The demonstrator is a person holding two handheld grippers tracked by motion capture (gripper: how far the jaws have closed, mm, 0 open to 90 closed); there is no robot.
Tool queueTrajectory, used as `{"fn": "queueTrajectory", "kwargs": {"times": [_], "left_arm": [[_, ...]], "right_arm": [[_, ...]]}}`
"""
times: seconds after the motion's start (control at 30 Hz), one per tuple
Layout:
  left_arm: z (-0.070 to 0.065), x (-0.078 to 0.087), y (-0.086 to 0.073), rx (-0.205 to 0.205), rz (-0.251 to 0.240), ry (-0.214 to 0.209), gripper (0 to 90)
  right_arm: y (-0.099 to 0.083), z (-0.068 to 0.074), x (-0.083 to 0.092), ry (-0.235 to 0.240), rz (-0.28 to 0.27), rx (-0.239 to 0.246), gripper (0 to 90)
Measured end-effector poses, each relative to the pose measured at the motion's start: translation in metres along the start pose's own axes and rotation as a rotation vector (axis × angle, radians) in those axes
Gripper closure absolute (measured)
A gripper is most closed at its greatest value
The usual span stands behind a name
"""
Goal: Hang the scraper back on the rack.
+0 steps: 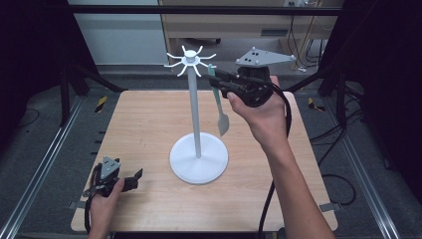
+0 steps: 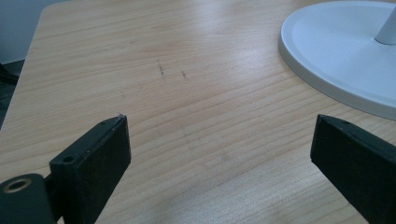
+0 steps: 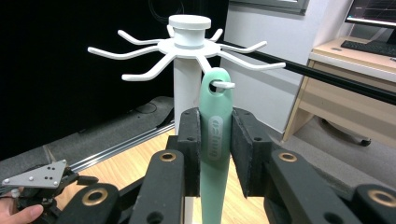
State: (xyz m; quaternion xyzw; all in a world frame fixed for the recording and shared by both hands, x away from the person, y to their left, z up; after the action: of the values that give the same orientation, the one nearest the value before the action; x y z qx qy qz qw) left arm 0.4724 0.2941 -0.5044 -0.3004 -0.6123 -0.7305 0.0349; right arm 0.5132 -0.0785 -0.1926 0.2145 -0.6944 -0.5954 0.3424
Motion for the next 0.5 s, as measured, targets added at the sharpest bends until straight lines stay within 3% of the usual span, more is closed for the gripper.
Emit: {"fn": "queueTrajectory", "kwargs": {"times": [0.23,0.5], "left_arm": [[0.000,0.000,0.000,0.000,0.000,0.001,4.5],[0.001,0.000,0.000,0.001,0.000,0.003,4.5]], "right_arm": [[-0.005,-0.002,0.008,-0.007,-0.003,0.003,68.5],[-0.019,-0.008,0.025,-0.049,0.005,0.009,72.1]]}}
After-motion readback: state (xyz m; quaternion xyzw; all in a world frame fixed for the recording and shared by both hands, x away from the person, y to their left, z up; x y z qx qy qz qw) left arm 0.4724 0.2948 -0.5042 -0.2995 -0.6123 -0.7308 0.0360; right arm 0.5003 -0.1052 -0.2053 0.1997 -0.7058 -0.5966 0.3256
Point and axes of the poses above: each handheld gripper's, and its own axes: x roughly backward along the jaws, y roughly out of its top, z roughly to its left, the point moved 3 cm from there along -x, roughly forward along the jaws, and after that the axes turned 1 degree about -z, right-handed, at the moved point
